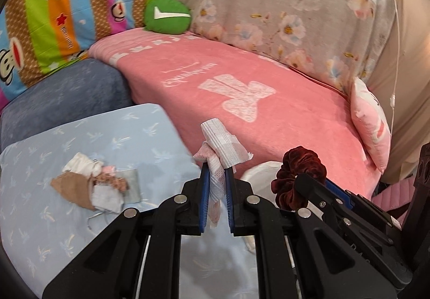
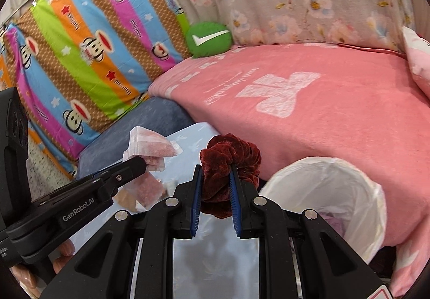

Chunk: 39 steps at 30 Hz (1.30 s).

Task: Collect trash
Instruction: 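Grasp the pink-white tissue with the left tool while the right tool grasps the dark red scrunchie, then carry the tissue and dark red scrunchie over the wastebasket and release both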

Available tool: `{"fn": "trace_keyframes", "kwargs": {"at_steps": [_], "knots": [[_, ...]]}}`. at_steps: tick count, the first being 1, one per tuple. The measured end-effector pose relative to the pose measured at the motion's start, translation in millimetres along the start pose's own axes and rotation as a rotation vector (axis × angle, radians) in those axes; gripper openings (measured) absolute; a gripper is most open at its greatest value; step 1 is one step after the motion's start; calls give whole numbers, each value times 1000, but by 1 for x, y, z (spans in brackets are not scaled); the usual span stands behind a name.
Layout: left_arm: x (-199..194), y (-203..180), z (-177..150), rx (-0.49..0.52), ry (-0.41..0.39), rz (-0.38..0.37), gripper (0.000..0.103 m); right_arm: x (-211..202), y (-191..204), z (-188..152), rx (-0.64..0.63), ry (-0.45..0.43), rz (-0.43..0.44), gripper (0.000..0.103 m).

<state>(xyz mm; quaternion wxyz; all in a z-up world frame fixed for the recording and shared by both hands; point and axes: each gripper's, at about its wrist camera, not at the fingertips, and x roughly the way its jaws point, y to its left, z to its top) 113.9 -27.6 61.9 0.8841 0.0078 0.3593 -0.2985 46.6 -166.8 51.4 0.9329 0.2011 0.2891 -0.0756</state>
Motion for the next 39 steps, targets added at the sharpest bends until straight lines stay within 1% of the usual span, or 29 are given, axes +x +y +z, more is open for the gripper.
{"fn": "trace_keyframes", "kwargs": {"at_steps": [8, 15, 23, 25, 27, 29, 30, 39], "knots": [[11, -44, 2, 74, 16, -59, 12, -21, -52, 4, 68, -34, -59, 18], [22, -76, -3, 128, 42, -94, 12, -28, -78, 2, 107, -46, -92, 18], [33, -97, -8, 157, 79, -124, 13, -30, -99, -2, 144, -51, -109, 19], [35, -97, -7, 149, 88, -124, 19, -30, -102, -3, 153, -53, -112, 22], [36, -97, -7, 138, 83, -112, 41, -31, -105, -4, 160, -57, -118, 23], [34, -97, -7, 133, 66, -91, 56, -31, -106, -6, 168, -58, -117, 23], [33, -98, -7, 133, 61, -87, 58, -31, -107, -6, 172, -59, -118, 23], [35, -96, -7, 129, 67, -73, 58, -31, -104, -7, 166, -57, -115, 24]]}}
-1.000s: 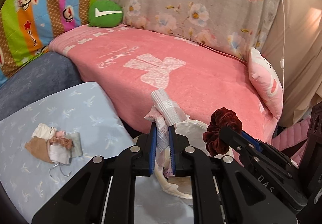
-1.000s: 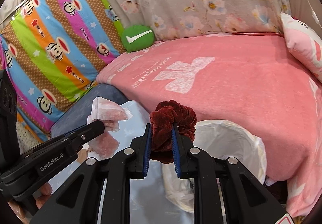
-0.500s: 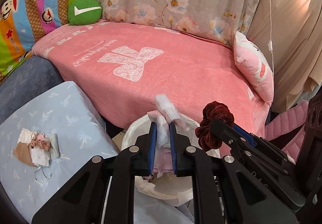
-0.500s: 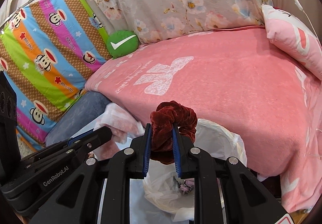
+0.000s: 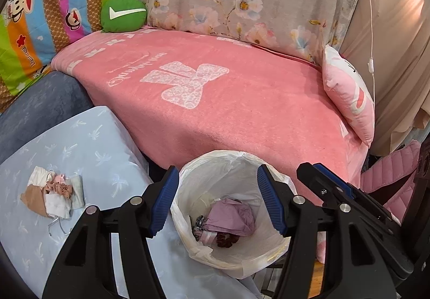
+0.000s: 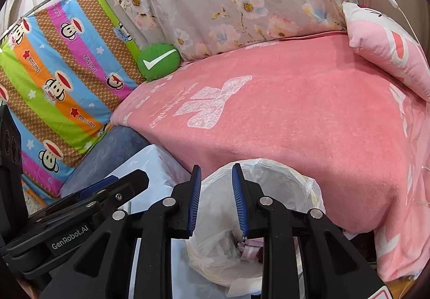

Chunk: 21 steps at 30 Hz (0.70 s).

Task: Collect trash
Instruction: 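Carry the tissue and dark red scrunchie over the wastebasket and release both, then move both open tools back over the remaining items on the table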

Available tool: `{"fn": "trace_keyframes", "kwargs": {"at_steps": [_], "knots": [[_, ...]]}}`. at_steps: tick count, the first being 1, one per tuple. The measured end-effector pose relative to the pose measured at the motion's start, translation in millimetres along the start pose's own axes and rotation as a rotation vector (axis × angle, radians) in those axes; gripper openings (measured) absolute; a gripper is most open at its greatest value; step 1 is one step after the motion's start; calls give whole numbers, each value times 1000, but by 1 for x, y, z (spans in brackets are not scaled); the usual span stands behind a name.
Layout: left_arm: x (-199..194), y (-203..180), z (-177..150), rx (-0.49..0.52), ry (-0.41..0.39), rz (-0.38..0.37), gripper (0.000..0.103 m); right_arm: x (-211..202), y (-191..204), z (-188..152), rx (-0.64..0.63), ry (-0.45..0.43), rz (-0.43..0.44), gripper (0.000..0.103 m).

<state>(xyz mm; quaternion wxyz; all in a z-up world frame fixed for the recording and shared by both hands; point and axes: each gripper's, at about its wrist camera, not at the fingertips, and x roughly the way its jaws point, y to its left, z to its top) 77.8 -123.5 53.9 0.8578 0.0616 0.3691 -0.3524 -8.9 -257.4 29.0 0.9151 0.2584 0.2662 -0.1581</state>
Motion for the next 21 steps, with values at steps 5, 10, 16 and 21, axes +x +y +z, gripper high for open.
{"fn": "trace_keyframes", "kwargs": {"at_steps": [5, 10, 16, 21], "knots": [[-2, 5, 0, -8, -3, 3, 58, 3, 6, -1, -12, 12, 6, 24], [-4, 10, -1, -24, -7, 11, 58, 5, 13, -4, -28, 20, 12, 25], [-6, 19, -4, -48, -6, 18, 58, 9, 22, -7, -46, 32, 17, 25], [-7, 28, -6, -63, -8, 25, 58, 13, 29, -8, -63, 43, 22, 25]]}}
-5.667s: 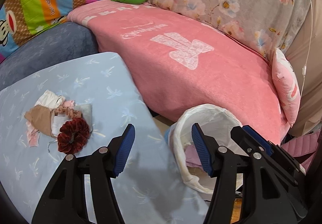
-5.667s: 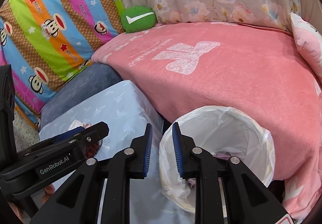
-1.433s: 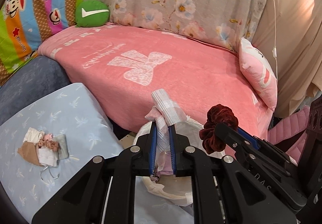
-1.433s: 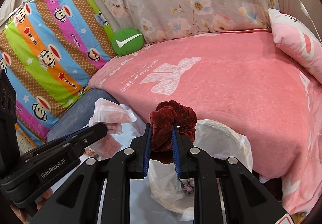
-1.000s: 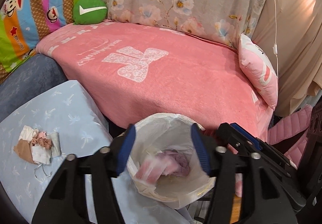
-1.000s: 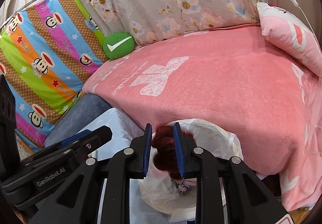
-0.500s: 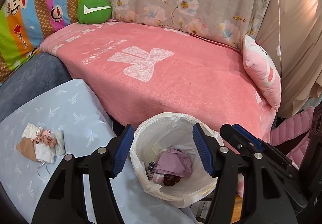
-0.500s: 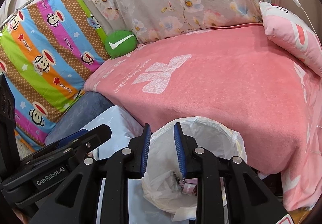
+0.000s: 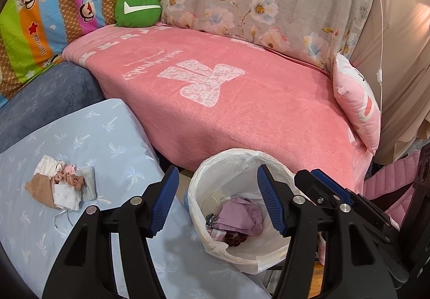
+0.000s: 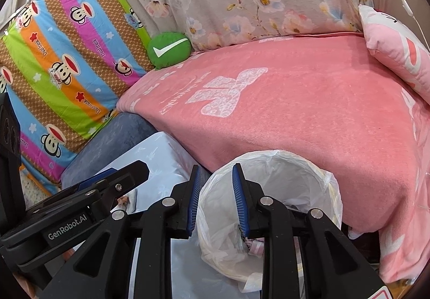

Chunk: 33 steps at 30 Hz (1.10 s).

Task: Collect trash
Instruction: 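Move both open tools back over the remaining items on the table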

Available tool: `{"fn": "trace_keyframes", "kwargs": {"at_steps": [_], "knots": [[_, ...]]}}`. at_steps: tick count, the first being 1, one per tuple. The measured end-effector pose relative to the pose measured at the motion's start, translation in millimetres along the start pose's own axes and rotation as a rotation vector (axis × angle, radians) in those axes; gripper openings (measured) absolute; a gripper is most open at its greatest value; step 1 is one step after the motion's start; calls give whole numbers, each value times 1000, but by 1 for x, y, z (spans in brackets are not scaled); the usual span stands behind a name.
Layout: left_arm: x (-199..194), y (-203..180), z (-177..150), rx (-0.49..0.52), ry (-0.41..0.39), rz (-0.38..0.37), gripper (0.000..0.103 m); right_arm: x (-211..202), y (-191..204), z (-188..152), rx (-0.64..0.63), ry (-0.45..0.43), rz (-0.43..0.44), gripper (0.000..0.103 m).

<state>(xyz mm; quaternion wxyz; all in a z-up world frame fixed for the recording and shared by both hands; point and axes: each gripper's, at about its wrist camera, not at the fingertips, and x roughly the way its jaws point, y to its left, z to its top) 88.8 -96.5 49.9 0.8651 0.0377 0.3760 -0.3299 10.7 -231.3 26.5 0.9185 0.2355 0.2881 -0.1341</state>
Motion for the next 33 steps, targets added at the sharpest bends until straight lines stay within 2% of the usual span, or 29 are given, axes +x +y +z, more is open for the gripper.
{"fn": "trace_keyframes", "kwargs": {"at_steps": [13, 28, 33], "knots": [[-3, 38, -7, -72, 2, 37, 58, 16, 28, -11, -57, 45, 11, 25], [-7, 103, -25, -198, 27, 108, 58, 49, 84, -35, -158, 133, 55, 25], [-7, 134, -34, -256, 47, 150, 70, 61, 108, -46, -199, 167, 71, 25]]}}
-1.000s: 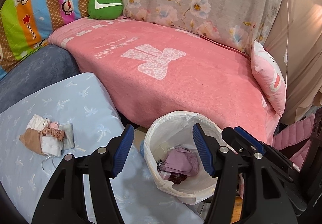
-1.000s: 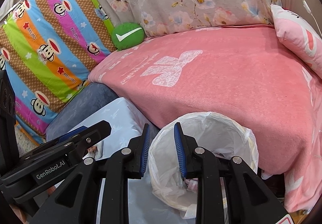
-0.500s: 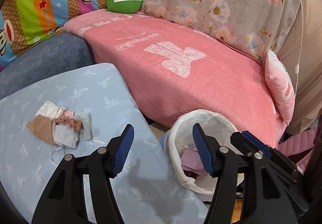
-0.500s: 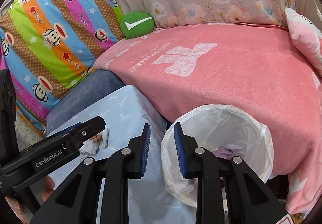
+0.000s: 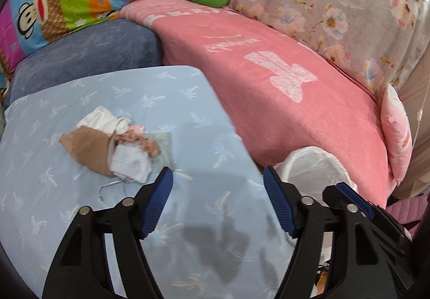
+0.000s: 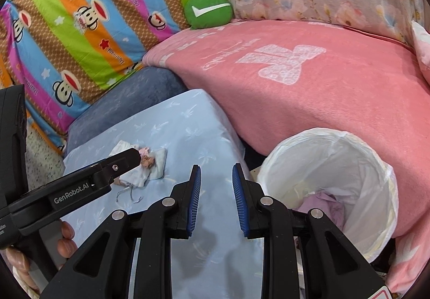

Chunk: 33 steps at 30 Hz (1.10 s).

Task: Collect trash
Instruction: 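Move both open tools back over the remaining items on the table, then grasp the tan stocking with the left tool while the right tool grasps the white sock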

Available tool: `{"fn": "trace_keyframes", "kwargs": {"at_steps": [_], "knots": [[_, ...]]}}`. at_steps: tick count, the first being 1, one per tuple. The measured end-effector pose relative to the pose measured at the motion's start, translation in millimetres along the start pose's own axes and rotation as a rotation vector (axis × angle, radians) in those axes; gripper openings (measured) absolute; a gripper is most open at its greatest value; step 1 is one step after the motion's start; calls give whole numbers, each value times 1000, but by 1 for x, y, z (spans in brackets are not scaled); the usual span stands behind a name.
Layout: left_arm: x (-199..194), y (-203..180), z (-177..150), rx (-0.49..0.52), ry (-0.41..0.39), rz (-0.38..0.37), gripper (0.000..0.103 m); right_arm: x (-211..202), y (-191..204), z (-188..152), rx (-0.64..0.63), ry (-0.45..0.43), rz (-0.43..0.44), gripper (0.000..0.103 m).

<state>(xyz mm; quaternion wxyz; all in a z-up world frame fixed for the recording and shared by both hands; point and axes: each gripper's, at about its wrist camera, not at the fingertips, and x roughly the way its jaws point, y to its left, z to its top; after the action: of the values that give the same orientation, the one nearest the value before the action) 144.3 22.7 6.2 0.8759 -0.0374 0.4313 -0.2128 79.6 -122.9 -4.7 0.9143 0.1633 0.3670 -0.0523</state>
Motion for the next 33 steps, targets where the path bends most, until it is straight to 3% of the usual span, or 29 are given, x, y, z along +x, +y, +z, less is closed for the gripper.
{"fn": "trace_keyframes", "kwargs": {"at_steps": [6, 24, 33], "knots": [[7, 42, -1, -79, 30, 58, 75, 21, 28, -4, -38, 38, 19, 31], [36, 183, -4, -353, 116, 200, 76, 120, 127, -18, -161, 186, 108, 50], [53, 208, 11, -463, 125, 127, 76, 172, 162, -14, -152, 237, 133, 55]]}}
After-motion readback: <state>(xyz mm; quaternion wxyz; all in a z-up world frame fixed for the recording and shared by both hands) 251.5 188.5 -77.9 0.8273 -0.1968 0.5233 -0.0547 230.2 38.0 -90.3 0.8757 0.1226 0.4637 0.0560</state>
